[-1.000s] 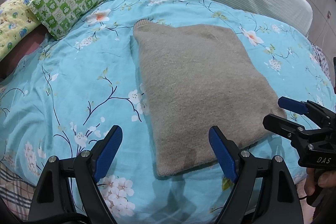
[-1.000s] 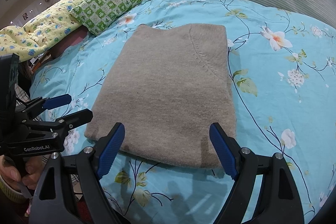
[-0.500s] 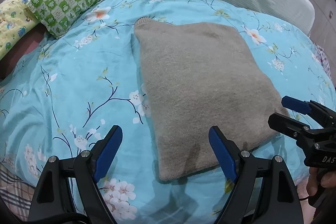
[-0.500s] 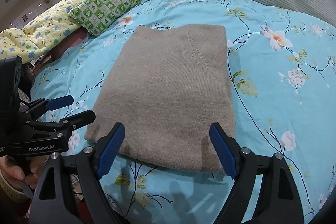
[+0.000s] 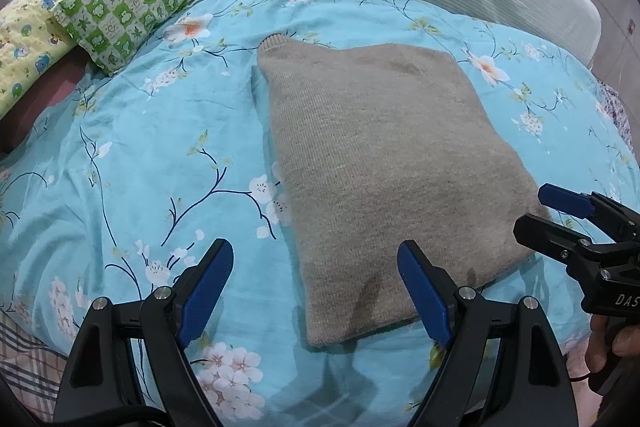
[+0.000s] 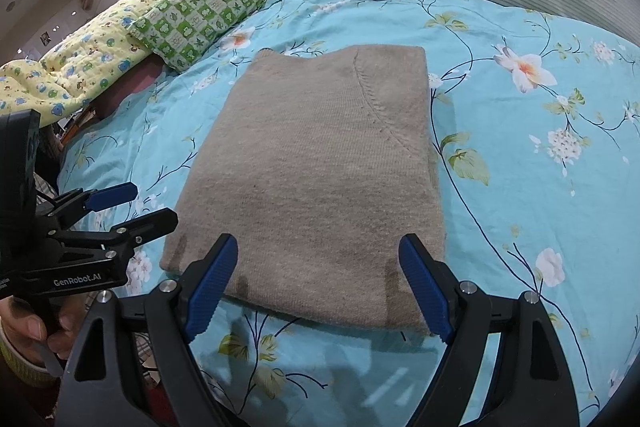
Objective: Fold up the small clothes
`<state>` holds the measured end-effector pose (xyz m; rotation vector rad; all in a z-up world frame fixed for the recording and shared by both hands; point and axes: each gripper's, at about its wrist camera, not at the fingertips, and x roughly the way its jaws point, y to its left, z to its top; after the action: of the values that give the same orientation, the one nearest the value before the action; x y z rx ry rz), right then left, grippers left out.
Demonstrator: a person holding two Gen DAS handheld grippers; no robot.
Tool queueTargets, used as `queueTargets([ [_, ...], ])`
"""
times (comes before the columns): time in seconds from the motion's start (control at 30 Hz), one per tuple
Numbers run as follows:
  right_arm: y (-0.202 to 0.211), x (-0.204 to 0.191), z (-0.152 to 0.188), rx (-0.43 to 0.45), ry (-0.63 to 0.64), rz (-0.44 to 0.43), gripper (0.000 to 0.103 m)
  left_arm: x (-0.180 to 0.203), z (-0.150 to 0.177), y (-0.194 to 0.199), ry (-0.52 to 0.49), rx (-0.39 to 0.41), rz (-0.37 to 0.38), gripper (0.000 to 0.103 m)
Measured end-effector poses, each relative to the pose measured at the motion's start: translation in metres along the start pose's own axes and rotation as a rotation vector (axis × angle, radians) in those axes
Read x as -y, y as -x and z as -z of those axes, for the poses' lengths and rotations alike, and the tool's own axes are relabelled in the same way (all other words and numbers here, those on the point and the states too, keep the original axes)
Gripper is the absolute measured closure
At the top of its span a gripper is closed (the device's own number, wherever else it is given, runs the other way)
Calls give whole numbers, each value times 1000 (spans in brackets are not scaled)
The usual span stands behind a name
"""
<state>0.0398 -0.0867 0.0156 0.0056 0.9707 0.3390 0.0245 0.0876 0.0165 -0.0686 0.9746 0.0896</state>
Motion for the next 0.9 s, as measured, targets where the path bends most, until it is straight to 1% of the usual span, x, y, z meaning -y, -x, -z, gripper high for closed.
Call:
queueTargets([
  [0.43,0,1,0,-2,1,-3,20,0,-1,1,6,-6,-21,18],
  [0.9,1,5,-2,-1,-2,-5,20,5,-3,2,-3,-2,-13,18],
])
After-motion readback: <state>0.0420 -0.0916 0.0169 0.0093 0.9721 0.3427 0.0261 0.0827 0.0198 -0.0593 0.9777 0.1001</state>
